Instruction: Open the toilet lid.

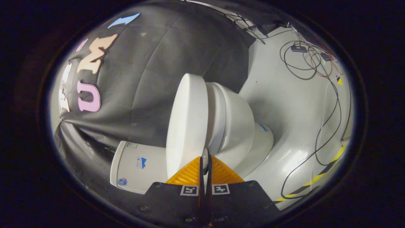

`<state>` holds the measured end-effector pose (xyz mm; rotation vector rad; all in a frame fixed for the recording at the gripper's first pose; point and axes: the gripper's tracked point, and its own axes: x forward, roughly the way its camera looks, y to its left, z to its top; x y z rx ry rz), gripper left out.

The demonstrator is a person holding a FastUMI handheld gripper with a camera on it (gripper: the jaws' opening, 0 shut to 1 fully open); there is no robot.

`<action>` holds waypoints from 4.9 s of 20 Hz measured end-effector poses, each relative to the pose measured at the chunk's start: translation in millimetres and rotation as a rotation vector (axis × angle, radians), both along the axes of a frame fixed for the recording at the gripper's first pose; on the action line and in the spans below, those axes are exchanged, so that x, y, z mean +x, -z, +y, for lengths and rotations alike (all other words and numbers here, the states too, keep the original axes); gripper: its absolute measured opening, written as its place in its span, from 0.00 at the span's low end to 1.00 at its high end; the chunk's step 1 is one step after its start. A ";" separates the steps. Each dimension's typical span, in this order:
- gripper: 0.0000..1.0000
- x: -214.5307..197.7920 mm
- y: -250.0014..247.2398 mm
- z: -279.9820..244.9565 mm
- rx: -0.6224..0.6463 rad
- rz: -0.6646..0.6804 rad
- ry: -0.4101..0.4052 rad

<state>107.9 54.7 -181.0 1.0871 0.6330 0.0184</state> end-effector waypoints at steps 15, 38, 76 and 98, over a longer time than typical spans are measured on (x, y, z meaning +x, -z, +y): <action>0.01 -0.1 -56.6 13.2 -0.053 -0.051 -0.010; 0.01 -2.8 -139.3 53.8 -0.247 -0.135 0.000; 0.02 -6.2 -224.6 146.0 -0.559 -0.348 -0.110; 0.02 -9.2 -253.2 217.2 -0.723 -0.454 -0.192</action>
